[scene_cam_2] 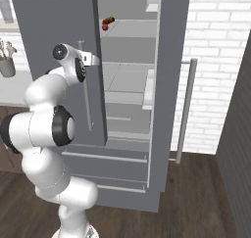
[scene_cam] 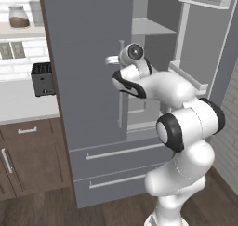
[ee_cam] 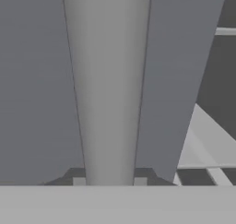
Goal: Take the strawberry from the fridge and place it on top of the pancake, located on the dining counter.
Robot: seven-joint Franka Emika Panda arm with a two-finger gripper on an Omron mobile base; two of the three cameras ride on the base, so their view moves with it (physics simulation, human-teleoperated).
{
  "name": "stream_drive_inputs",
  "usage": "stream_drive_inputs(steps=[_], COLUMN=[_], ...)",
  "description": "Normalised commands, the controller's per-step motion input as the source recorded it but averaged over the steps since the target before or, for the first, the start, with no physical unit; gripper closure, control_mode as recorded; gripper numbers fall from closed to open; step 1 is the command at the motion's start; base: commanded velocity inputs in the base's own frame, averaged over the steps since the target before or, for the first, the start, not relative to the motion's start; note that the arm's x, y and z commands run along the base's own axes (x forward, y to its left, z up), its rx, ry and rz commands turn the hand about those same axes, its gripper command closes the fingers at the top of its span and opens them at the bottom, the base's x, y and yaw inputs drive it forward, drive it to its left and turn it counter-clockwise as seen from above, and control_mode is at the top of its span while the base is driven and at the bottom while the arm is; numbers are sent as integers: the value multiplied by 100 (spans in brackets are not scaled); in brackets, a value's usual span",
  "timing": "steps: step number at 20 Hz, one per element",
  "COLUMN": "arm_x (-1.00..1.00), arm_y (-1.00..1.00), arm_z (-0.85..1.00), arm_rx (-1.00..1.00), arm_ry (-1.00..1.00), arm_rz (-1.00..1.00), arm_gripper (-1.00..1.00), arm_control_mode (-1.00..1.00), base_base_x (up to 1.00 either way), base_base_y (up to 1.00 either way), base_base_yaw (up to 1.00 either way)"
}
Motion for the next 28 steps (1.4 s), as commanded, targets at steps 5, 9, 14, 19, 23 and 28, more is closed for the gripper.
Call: stream_drive_inputs(steps=[5, 9, 14, 19, 23, 28], arm_x=[-76, -88, -69, -53, -44, -19], arm_y=[12, 18, 32, 34, 19, 49], arm_z=[0, 1, 0, 0, 0, 0], arm_rx=[-3, -7, -9, -9, -1, 0], arm_ry=[0, 0, 2, 0, 0, -10], arm_rz=[-23, -26, -28, -26, -19, -5], arm_gripper=[100, 100, 100, 100, 100, -100], arm_control_mode=[-100, -100, -100, -100, -100, -100], base_base_x=[0, 0, 0, 0, 0, 0], base_base_y=[0, 0, 0, 0, 0, 0], base_base_yaw=[0, 0, 0, 0, 0, 0])
